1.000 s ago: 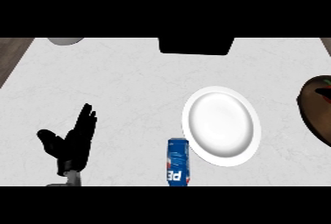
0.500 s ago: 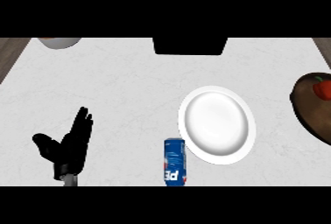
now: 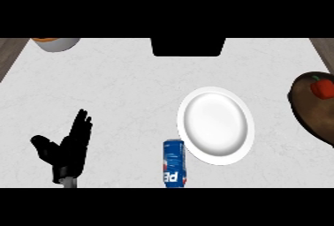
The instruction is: Pick the bell pepper from the plate and place it in the pan
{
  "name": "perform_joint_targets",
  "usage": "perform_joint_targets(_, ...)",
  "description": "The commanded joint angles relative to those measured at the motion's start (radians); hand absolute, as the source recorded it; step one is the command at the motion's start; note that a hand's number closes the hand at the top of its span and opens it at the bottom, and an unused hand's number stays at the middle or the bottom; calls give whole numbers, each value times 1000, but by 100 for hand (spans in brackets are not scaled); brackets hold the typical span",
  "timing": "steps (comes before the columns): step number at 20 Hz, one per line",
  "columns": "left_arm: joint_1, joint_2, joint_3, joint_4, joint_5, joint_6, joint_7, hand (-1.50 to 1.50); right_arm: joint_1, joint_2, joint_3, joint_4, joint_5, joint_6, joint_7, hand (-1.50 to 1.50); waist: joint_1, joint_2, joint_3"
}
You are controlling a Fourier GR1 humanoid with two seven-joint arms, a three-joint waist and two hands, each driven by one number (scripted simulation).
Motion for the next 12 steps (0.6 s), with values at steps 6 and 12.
perform_joint_targets(6, 6, -11, 10, 51, 1, -8, 10, 0, 139, 20, 45, -113, -101, 90, -9, -150, -12, -2, -9)
perform_joint_targets(12, 10, -1, 25, 57, 12, -29, 12, 0, 219, 68, 52, -244, -174, 74, 74, -150, -16, -3, -9)
